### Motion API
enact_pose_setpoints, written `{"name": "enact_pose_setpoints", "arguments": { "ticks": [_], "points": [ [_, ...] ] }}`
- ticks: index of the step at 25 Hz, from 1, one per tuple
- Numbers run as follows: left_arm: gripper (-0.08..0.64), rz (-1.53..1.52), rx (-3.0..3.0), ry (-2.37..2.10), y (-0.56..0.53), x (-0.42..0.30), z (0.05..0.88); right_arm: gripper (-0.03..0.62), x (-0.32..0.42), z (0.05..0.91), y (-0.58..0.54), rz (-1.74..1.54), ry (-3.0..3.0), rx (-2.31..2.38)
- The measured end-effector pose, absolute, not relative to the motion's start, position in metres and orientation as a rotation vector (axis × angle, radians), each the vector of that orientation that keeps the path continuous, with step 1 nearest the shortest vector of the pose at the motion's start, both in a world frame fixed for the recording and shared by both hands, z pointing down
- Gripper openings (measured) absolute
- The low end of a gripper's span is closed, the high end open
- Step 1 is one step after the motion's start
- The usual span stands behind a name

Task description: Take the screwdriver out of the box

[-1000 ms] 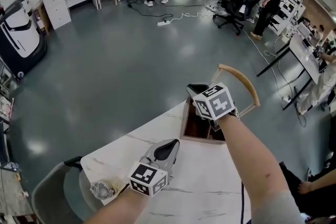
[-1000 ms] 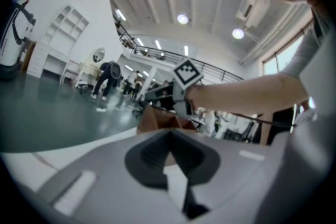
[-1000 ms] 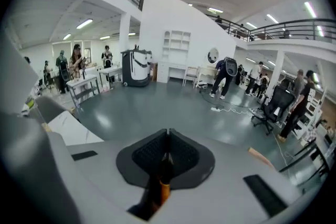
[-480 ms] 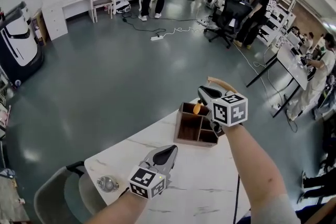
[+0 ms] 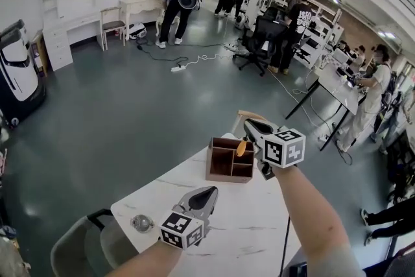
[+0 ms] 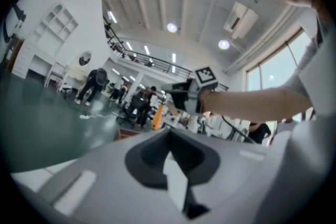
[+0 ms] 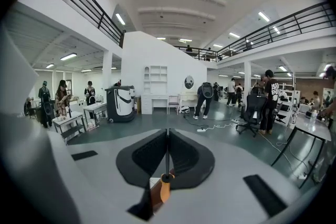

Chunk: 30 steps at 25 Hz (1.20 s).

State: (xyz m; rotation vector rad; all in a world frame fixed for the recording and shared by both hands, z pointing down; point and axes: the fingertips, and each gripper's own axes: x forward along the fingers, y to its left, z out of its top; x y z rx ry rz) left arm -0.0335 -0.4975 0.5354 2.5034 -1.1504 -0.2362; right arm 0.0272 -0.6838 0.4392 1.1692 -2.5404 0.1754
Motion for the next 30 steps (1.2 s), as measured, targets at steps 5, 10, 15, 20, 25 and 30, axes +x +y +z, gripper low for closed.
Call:
{"name": "enact_pose_setpoints", "arguments": {
  "ticks": [5, 10, 15, 20, 25, 30],
  "points": [
    [0.003, -0.207, 2.522, -1.062, -0.466, -0.028, 0.520, 0.020, 0.041, 0.418, -0.645, 0.191, -2.533, 1.214],
    [0.005, -0.180, 2.575, -0.962, -0.434, -0.030, 0.505, 0.021, 0.057, 0.408, -0.603, 0.207, -2.504, 1.278],
    [0.003, -0.163, 2.617, -0.875, -0.406, -0.044, 0.492, 0.021, 0.052, 0.403, -0.565, 0.227, -2.519, 1.332],
    [0.003, -0.175, 2.654, -0.826, -0.382, -0.055, 0.482, 0.020, 0.043, 0.401, -0.527, 0.237, -2.550, 1.346],
    [0.003, -0.181, 2.657, -0.848, -0.369, -0.063, 0.471, 0.021, 0.050, 0.394, -0.499, 0.246, -2.576, 1.365],
    [0.005, -0.167, 2.669, -0.898, -0.351, -0.059, 0.458, 0.020, 0.070, 0.375, -0.466, 0.239, -2.626, 1.351]
  ]
}}
